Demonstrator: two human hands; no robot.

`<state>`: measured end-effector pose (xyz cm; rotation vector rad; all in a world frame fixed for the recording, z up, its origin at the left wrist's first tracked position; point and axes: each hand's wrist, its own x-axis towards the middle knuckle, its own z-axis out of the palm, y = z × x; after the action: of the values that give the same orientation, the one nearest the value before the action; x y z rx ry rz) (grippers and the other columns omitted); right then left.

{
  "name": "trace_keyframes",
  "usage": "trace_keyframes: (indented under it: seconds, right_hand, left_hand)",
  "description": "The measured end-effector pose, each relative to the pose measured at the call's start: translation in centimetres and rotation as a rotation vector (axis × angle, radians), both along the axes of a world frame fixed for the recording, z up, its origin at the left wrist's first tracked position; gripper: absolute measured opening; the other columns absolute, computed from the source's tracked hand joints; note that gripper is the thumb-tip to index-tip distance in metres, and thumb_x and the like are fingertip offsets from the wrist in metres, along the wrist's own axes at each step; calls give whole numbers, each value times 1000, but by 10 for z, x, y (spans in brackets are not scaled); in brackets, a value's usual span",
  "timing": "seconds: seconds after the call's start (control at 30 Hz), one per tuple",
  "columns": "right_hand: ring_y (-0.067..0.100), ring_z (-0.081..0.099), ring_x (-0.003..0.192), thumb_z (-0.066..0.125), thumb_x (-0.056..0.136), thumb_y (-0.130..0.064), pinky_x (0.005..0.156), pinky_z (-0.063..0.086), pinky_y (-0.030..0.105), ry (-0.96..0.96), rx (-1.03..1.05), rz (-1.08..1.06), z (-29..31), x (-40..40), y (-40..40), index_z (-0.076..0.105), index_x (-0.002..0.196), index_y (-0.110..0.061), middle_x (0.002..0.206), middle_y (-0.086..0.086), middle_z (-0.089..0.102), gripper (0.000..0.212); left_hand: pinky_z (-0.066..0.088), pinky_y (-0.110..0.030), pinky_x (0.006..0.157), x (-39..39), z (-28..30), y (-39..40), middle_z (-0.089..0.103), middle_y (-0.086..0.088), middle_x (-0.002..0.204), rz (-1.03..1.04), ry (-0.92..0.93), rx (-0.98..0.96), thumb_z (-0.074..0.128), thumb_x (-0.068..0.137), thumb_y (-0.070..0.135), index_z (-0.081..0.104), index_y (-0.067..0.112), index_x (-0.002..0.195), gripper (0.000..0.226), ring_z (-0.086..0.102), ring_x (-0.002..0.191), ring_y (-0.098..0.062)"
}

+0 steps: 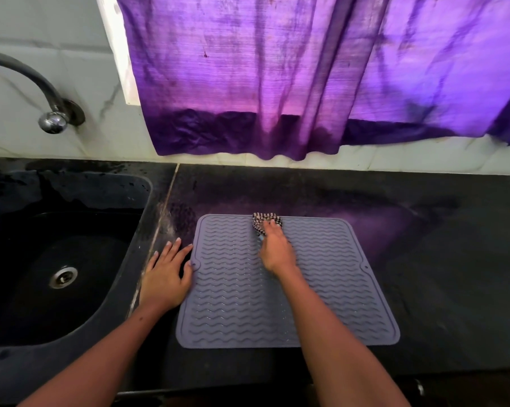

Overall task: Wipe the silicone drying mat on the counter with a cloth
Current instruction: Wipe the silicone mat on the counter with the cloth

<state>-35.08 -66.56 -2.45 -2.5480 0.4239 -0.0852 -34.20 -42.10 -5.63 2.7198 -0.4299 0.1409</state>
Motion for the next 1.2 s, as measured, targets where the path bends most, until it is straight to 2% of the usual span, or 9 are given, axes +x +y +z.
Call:
trace_keyframes:
  seconds: [0.07,0.17,0.33,0.47,0.6,0.8,1.0,1.07,1.2]
  right_hand:
    - [27,46,127,40,97,-11,104,36,30,-127,348,-246,12,3,-6,38,142,-13,142,11,46,45]
    - [28,53,120,40,99,-16,97,41,31,-289,702,-545,31,3,-21,47,137,-12,134,12,55,39]
    - [27,35,136,38,97,-8,113,29,37,-272,74,-346,30,-26,-30,31,145,-9,148,11,38,48]
    - [25,7,147,34,98,-15,121,6,37,22,-204,-101,-1,-36,-31,14,150,-11,159,9,8,55]
    - [24,-8,147,31,100,-29,120,-2,38,131,-155,-41,-7,-39,-31,0,151,-14,159,8,-10,61]
    - [23,-6,147,33,100,-23,120,0,37,123,-84,-31,-2,-39,-35,7,151,-15,159,7,-5,58]
    - [23,52,119,38,100,-14,99,41,29,-283,707,-473,24,-42,-50,47,135,-13,138,10,51,37]
    - [24,51,121,37,100,-15,95,40,27,-320,631,-548,32,-53,-60,46,137,-14,136,7,52,37]
    - [25,32,139,38,97,-6,116,25,35,-279,184,-391,30,-78,-71,36,143,-8,150,9,36,46]
  left_hand:
    - [9,-35,117,-1,1,0,27,1,153,3,0,0,7,80,54,38,26,141,74,17,143,-13]
    - [9,-35,117,-1,1,-1,27,1,153,5,-2,-3,7,80,54,39,26,141,74,17,143,-13]
    - [11,-36,117,0,1,0,29,0,152,2,-3,-2,8,79,54,39,25,140,74,19,143,-14]
    - [11,-37,116,1,0,0,30,-2,152,1,-6,5,9,79,53,40,25,140,73,20,143,-16]
    - [11,-37,116,-1,0,-1,30,-1,152,7,-8,26,7,80,52,38,24,141,74,19,143,-16]
    - [10,-38,117,-3,3,-2,25,-1,154,-5,8,53,1,78,53,34,24,143,79,15,144,-16]
    - [7,-38,117,0,1,0,14,-7,157,2,27,94,-2,76,57,28,27,145,81,10,145,-19]
    - [5,-39,117,1,1,0,13,-8,157,-2,39,112,-4,74,58,24,27,146,83,7,145,-19]
    - [1,-39,117,1,1,-1,11,-9,157,4,42,134,-6,73,58,20,25,147,86,6,145,-20]
